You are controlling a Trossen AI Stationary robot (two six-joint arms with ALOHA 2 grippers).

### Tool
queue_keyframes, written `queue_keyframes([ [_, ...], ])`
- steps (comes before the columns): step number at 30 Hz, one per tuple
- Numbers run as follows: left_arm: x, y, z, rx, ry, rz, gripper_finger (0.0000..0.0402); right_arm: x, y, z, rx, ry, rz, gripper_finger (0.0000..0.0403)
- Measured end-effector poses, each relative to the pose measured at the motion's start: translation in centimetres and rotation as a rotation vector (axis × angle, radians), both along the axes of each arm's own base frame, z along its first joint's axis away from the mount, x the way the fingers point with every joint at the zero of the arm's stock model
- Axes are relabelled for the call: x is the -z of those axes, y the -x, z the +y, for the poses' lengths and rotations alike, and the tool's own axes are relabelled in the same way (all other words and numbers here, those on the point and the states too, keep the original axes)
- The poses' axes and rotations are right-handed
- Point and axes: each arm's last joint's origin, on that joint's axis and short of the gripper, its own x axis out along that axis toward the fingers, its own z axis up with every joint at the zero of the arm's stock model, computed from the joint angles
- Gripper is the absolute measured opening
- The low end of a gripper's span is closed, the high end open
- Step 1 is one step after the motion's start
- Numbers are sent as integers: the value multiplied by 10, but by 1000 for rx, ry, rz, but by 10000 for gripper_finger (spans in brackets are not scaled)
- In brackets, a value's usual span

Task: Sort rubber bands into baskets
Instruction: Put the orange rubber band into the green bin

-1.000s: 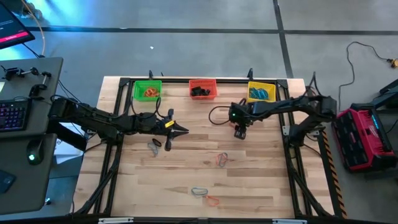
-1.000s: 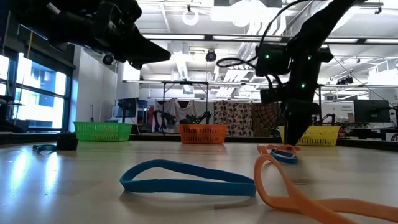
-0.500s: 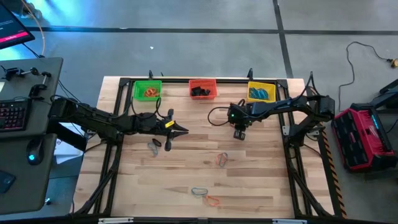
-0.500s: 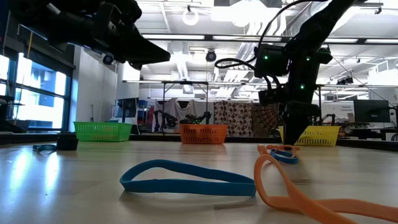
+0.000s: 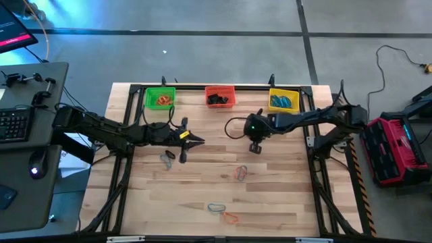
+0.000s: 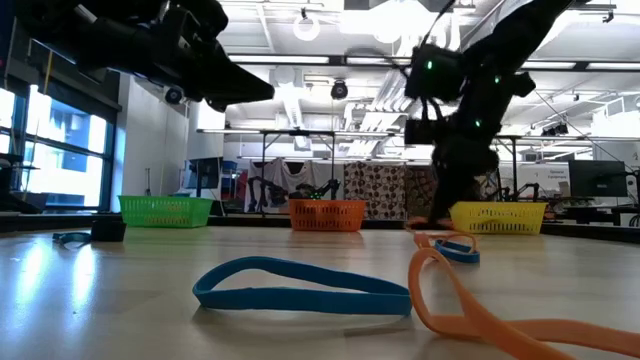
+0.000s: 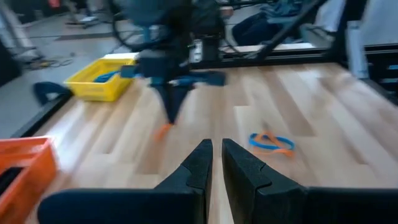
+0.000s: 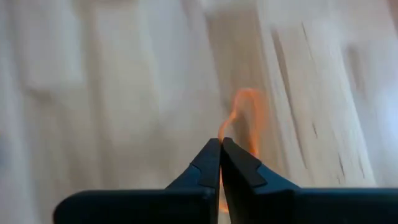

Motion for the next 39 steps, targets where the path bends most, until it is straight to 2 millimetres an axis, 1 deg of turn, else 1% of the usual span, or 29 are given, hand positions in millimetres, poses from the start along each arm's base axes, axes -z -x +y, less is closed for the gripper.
queue_keyframes([
  [3,0,0,2,-49,-24,1,26,-9,-7,9,-28,-4,-98,1],
  [10,1,-1,-4,-8,-87,-2,32,-25,-28,30,-75,-54,-359,0],
  [14,9,-6,-9,-6,-95,28,62,-35,-37,43,-99,-75,-492,0],
  [17,13,-15,-12,-34,-111,52,89,-40,-41,52,-105,-102,-555,0],
  [20,13,-27,-15,-26,-146,63,112,-45,-44,60,-107,-130,-610,0],
  [23,13,-40,-19,-21,-195,73,126,-48,-45,67,-118,-151,-641,0],
  [29,14,-62,-29,-21,-316,91,134,-51,-47,80,-155,-167,-677,0],
  [33,15,-68,-35,2,-376,100,134,-54,-47,84,-171,-172,-708,0],
  [39,13,-71,-38,-37,-401,97,134,-56,-48,87,-180,-175,-726,0],
])
